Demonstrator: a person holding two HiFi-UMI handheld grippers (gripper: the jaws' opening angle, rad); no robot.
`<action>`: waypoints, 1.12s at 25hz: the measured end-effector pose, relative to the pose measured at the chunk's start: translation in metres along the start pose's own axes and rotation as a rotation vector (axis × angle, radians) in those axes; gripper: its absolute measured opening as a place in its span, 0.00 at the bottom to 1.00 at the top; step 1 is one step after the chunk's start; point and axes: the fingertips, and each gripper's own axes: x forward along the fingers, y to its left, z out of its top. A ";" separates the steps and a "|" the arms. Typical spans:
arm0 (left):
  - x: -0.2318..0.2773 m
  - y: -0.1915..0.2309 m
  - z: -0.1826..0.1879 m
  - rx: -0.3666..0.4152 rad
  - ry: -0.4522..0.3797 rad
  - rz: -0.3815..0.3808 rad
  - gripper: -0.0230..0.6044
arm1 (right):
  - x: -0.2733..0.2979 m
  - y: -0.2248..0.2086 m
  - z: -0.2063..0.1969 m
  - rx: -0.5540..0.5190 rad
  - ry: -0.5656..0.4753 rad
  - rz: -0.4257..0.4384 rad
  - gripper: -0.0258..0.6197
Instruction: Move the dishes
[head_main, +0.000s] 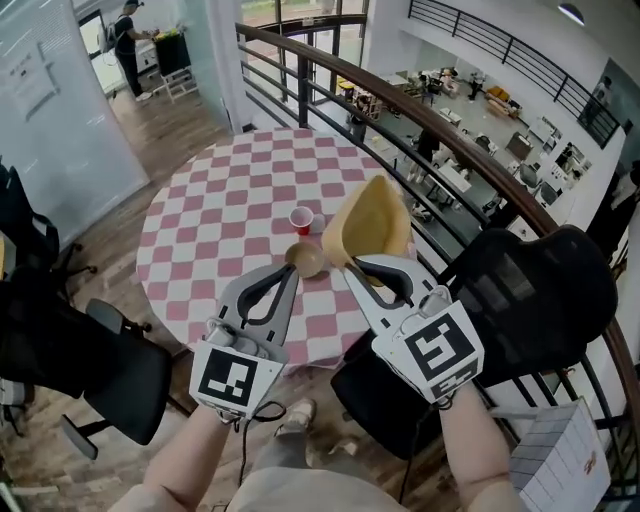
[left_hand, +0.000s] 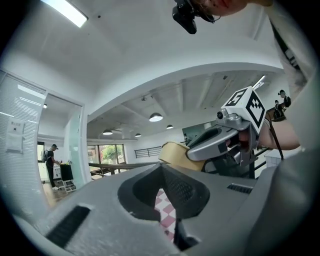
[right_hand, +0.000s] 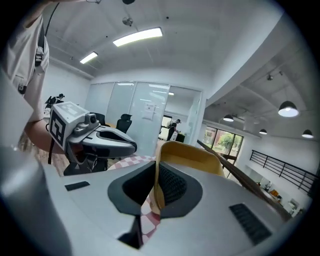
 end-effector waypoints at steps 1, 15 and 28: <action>0.000 0.005 -0.008 -0.007 0.008 0.003 0.06 | 0.011 0.003 -0.008 0.001 0.015 0.013 0.09; 0.023 0.032 -0.137 -0.053 0.092 -0.056 0.06 | 0.114 0.038 -0.156 0.073 0.299 0.122 0.09; 0.040 0.026 -0.251 -0.148 0.241 -0.091 0.06 | 0.151 0.069 -0.277 0.172 0.499 0.160 0.09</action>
